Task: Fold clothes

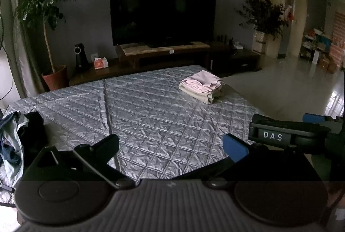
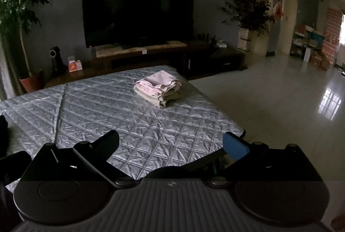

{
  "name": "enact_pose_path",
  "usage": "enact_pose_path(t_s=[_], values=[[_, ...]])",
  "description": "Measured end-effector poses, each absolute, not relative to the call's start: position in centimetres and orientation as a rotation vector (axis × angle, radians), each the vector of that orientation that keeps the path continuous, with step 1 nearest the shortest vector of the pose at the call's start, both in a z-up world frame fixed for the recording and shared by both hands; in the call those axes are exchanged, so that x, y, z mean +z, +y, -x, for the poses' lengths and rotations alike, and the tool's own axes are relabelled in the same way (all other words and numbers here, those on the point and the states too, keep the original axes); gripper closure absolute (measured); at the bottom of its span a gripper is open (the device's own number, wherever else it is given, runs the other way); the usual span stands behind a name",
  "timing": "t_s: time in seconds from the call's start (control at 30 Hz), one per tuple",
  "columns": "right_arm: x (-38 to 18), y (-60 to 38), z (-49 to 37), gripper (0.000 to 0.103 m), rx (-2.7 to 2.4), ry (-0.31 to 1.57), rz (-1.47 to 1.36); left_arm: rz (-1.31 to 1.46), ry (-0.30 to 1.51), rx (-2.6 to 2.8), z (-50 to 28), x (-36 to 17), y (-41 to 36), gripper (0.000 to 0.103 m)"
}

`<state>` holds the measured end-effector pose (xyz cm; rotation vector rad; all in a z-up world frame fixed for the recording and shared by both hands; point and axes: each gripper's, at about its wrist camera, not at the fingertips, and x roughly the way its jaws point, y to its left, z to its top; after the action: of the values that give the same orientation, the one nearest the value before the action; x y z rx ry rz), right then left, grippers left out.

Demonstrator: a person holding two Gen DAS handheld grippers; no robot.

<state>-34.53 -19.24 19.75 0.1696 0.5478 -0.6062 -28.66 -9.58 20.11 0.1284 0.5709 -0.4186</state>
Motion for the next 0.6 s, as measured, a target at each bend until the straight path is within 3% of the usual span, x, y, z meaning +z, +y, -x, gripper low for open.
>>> enact_pose_path(t_s=[0.6], values=[[20.52, -18.65, 33.69, 0.000, -0.603, 0.638, -0.192, -0.124, 0.587, -0.421, 28.55, 20.17, -9.52, 0.001]])
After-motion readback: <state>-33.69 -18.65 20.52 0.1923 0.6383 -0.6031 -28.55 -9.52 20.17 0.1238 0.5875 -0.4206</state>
